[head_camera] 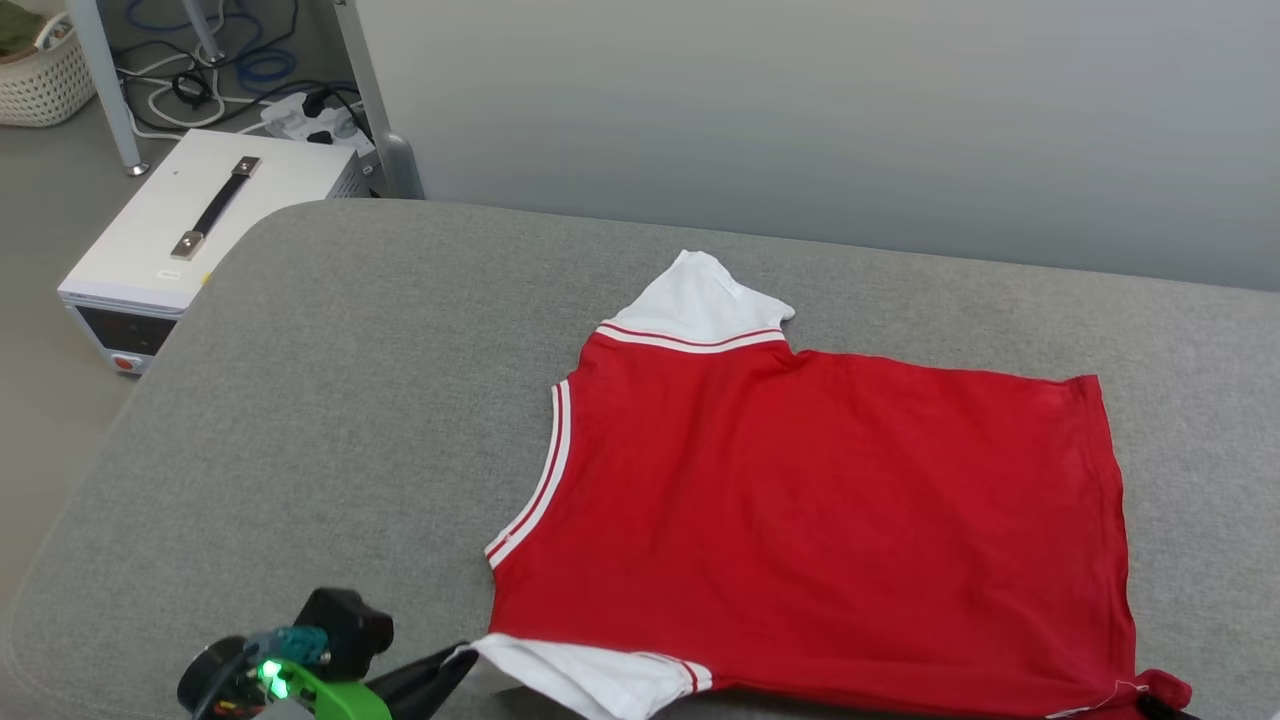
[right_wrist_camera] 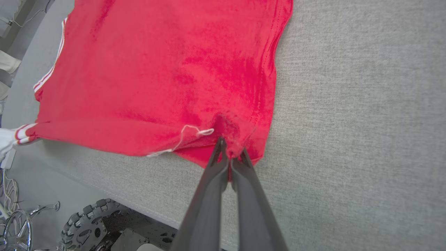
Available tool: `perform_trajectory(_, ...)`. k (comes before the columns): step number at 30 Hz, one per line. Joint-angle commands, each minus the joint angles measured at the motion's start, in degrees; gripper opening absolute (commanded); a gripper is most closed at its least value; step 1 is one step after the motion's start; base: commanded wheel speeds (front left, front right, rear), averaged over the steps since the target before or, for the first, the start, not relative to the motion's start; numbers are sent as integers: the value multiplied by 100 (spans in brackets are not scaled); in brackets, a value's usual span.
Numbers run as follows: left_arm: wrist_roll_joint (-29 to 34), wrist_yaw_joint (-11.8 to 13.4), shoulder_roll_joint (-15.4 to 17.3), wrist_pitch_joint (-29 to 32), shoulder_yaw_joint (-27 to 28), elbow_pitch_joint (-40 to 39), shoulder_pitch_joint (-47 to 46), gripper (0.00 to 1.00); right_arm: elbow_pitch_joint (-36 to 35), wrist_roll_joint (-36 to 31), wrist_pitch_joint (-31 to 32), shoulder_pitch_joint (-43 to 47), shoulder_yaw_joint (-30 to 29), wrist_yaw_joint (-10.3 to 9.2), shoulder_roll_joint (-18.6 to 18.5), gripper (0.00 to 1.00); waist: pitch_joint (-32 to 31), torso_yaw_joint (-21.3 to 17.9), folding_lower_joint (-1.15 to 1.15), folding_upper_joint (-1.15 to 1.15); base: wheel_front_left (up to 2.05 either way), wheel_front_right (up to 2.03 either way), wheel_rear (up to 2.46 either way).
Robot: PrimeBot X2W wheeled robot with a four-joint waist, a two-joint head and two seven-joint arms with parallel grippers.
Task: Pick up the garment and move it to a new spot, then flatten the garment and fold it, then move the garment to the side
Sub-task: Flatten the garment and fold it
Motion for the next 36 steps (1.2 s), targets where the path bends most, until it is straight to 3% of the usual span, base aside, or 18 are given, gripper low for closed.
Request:
perform_trajectory(1, 82, 14, -63, 50, 43, -24, -238, 0, -104, -124, 129, -59, -112, -46, 61, 0, 147, -56, 0, 0, 0, 0, 0)
perform_trajectory(15, 146, -160, -488, 439, -91, 739, -1648, 0, -267, -813, 1160, -1043, -559, -46, 581, 0, 966, -242, 0, 0, 0, 0, 0)
perform_trajectory(26, 142, -218, -806, 229, -397, 1793, -2500, 0, 74, -1113, 1419, -1754, -550, -46, 714, 0, 1423, -321, 0, 0, 0, 0, 0)
perform_trajectory(36, 7, -223, -1044, -129, -1025, 2660, -3124, 0, 326, -1208, 1432, -2055, -400, -46, 692, 0, 1623, -364, 0, 0, 0, 0, 0)
